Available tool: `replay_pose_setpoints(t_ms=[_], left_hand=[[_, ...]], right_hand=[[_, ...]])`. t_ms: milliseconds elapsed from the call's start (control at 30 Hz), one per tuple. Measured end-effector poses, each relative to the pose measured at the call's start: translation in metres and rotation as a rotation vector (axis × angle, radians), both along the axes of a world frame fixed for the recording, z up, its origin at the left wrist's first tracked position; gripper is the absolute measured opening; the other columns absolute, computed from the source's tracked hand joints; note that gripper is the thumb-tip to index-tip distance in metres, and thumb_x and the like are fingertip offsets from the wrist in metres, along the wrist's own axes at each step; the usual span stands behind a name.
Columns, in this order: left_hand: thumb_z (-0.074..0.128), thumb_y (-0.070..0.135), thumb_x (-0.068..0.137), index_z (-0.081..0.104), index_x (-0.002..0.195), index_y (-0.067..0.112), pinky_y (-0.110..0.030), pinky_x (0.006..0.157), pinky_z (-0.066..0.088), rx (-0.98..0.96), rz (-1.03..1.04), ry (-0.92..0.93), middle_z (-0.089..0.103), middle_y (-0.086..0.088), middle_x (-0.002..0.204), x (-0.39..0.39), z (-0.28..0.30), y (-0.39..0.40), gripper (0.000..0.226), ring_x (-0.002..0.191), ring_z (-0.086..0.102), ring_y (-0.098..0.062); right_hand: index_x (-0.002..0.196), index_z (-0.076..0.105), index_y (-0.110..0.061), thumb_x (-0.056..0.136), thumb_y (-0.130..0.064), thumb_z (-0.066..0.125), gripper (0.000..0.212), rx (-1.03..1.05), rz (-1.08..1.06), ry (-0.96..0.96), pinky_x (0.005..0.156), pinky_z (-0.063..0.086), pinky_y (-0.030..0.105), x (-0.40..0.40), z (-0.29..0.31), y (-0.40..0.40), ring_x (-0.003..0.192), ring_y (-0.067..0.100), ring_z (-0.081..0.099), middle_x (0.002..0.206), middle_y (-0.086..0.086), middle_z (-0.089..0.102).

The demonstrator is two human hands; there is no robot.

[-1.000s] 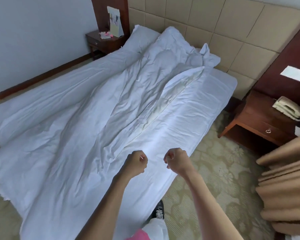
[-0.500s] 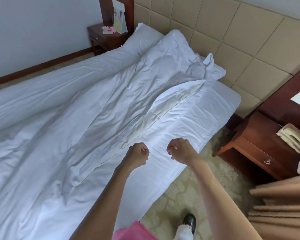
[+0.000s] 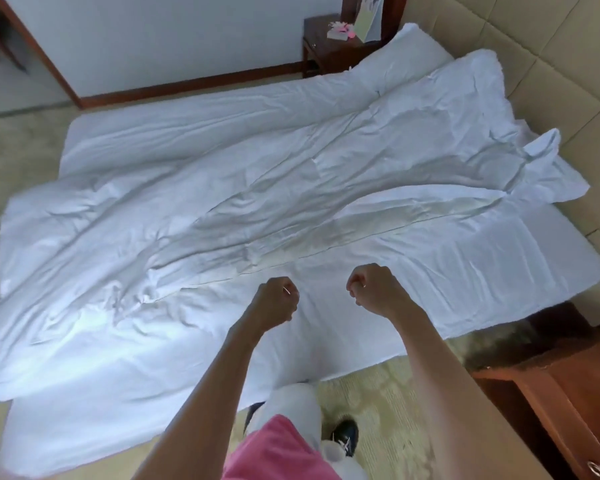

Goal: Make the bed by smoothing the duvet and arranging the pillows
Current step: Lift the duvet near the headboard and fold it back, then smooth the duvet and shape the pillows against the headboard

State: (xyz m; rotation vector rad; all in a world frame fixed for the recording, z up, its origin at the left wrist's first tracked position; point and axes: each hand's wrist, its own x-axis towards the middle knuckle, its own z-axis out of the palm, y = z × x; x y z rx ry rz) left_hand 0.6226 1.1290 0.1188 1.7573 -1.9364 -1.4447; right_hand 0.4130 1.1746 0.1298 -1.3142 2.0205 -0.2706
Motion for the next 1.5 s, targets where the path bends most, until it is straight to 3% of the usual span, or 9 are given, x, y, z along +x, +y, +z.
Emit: replay_pose_setpoints(t_ms=[200,400,800,933,1067,1200,1300,1400,1500], left_hand=[[0.048,0.013,0.089,0.061,0.082,0.016,-0.038,0.076,0.059,0.022,0.039,-0.105,0.070,-0.014,0.089,-0.023,-0.039,-0.018,0.015,0.081,0.070,-0.033],[0.057,0.024,0.088,0.060,0.088,0.024,-0.040,0.086,0.053,-0.030,0.022,-0.193,0.068,-0.001,0.093,-0.054,-0.094,-0.095,0.003,0.092,0.065,-0.025],[0.071,0.047,0.081,0.011,0.155,0.027,-0.063,0.117,0.000,-0.169,-0.292,-0.612,0.009,-0.001,0.164,-0.081,-0.232,-0.225,0.097,0.151,0.003,-0.030],[0.074,0.061,0.068,0.017,0.153,0.026,-0.053,0.117,0.016,-0.257,-0.245,-0.675,0.032,-0.005,0.149,-0.071,-0.277,-0.231,0.108,0.140,0.027,-0.028],[0.076,0.048,0.072,0.047,0.129,0.022,-0.036,0.093,0.041,-0.379,-0.132,-0.596,0.060,-0.002,0.124,-0.079,-0.296,-0.207,0.069,0.116,0.055,-0.027],[0.087,0.015,0.056,0.062,0.089,0.014,-0.035,0.065,0.049,-0.653,-0.105,-0.617,0.063,-0.004,0.076,-0.091,-0.303,-0.147,0.041,0.072,0.064,-0.030],[0.080,0.008,0.065,0.066,0.092,0.013,-0.036,0.064,0.050,-0.663,-0.043,-0.569,0.065,-0.005,0.082,-0.097,-0.318,-0.101,0.031,0.078,0.065,-0.030],[0.065,0.022,0.087,0.064,0.113,0.014,-0.037,0.077,0.048,-0.466,0.247,-0.479,0.065,-0.003,0.109,-0.098,-0.324,-0.075,0.027,0.100,0.062,-0.025],[0.064,0.031,0.090,0.058,0.102,0.012,-0.034,0.073,0.049,-0.328,0.779,-0.274,0.063,-0.001,0.091,-0.102,-0.316,-0.071,0.023,0.085,0.063,-0.022]], right_hand=[[0.096,0.067,-0.022,0.093,-0.026,0.056,0.013,0.102,0.263,0.096,0.080,0.054,0.033,-0.026,-0.020,-0.045,0.092,0.020,0.066,0.095,-0.004,0.067],[0.122,0.057,-0.020,0.095,-0.043,0.057,0.036,0.094,0.548,0.252,0.104,0.037,0.038,-0.052,-0.065,-0.130,0.123,0.022,0.051,0.128,0.002,0.057],[0.142,0.035,-0.028,0.068,-0.074,0.069,0.094,0.039,0.849,0.429,0.121,0.003,0.058,-0.085,-0.215,-0.285,0.150,0.025,0.015,0.154,0.006,0.031],[0.145,0.032,-0.030,0.063,-0.075,0.070,0.101,-0.024,0.897,0.452,0.116,0.024,0.053,-0.095,-0.256,-0.299,0.145,0.024,0.031,0.154,-0.002,0.036],[0.133,0.045,-0.025,0.063,-0.075,0.070,0.090,-0.113,0.957,0.507,0.096,0.042,0.039,-0.110,-0.278,-0.287,0.122,0.028,0.054,0.133,0.002,0.055],[0.099,0.061,-0.019,0.065,-0.054,0.081,0.053,-0.379,0.990,0.407,0.074,0.048,0.036,-0.123,-0.289,-0.246,0.086,0.028,0.068,0.092,0.003,0.068],[0.071,0.057,-0.018,0.051,-0.035,0.092,0.044,-0.470,0.994,0.363,0.046,0.045,0.029,-0.139,-0.300,-0.209,0.052,0.026,0.064,0.061,0.002,0.062],[0.077,0.060,-0.015,0.057,-0.027,0.089,0.038,-0.572,1.002,0.413,0.057,0.049,0.036,-0.157,-0.309,-0.194,0.068,0.030,0.062,0.074,0.005,0.059],[0.097,0.063,-0.015,0.064,-0.039,0.083,0.045,-0.621,0.968,0.470,0.073,0.039,0.040,-0.166,-0.307,-0.199,0.088,0.030,0.057,0.093,0.005,0.058]])
